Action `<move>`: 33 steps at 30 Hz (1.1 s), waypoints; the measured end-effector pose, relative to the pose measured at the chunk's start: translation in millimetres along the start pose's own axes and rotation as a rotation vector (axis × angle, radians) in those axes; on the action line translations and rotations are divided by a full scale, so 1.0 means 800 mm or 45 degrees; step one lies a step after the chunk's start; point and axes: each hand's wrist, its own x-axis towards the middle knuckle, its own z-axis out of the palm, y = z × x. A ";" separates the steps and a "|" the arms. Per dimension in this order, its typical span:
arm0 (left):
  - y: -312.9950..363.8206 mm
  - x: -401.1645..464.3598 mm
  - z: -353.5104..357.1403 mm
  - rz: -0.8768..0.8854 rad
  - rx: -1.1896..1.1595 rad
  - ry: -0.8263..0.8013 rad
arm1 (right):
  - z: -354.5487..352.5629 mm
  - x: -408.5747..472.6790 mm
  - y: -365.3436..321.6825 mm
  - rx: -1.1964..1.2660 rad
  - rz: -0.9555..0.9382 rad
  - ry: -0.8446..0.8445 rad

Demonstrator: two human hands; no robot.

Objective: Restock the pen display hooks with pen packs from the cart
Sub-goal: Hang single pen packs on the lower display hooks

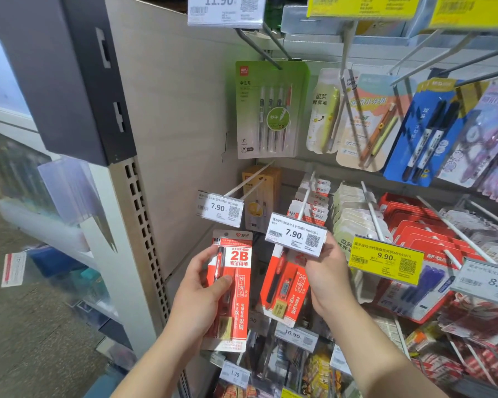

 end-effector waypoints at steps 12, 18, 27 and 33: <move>-0.004 0.003 -0.010 -0.006 0.029 0.014 | 0.018 0.047 -0.018 0.403 0.126 0.232; -0.002 0.004 -0.020 -0.036 0.054 0.020 | 0.023 0.060 -0.016 0.238 0.091 0.220; 0.002 0.003 -0.021 -0.018 0.068 -0.020 | 0.024 0.044 -0.006 0.098 0.122 0.336; 0.005 -0.003 -0.007 0.017 0.016 -0.132 | 0.018 0.021 0.033 -0.061 0.199 0.346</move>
